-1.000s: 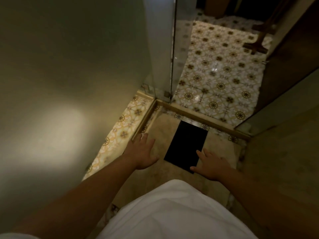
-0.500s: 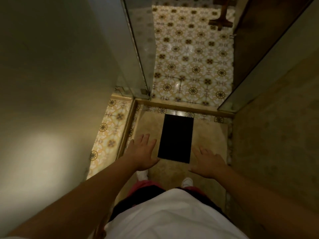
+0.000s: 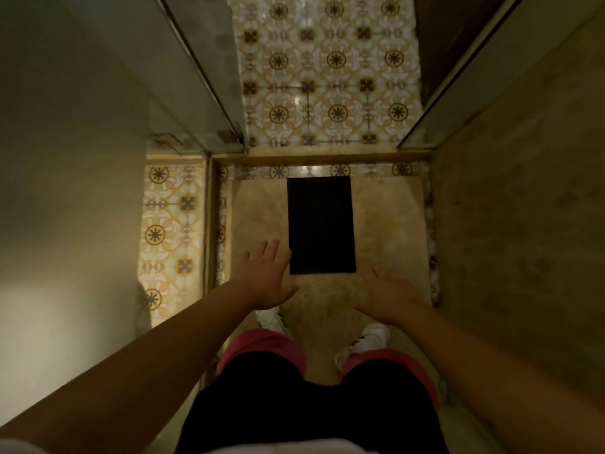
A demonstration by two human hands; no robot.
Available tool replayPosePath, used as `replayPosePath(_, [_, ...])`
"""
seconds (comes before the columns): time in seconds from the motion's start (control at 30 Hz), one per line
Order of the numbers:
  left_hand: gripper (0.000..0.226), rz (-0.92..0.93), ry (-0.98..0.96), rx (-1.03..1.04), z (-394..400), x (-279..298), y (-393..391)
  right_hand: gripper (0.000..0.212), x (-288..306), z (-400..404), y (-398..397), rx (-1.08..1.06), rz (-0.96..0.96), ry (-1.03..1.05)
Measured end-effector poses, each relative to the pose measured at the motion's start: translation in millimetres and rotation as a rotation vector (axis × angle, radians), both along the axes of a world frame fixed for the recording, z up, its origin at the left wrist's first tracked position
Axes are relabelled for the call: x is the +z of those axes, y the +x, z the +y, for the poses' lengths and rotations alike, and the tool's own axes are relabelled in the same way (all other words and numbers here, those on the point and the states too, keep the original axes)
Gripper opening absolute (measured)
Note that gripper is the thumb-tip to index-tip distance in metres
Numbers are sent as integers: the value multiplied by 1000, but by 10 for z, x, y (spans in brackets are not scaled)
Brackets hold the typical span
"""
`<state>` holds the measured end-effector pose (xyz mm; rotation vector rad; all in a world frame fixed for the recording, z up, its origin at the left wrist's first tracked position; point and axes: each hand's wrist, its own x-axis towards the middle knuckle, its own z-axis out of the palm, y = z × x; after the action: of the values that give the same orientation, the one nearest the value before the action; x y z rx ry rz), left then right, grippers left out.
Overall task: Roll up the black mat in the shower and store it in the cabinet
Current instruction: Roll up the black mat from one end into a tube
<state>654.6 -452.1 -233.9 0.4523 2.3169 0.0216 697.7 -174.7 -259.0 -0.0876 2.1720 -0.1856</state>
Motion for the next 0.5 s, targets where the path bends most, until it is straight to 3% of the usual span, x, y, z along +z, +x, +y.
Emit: replayPosePath(0.5, [86, -58, -19, -69, 611, -4149, -362, 78, -4040, 217, -412, 71, -63, 23])
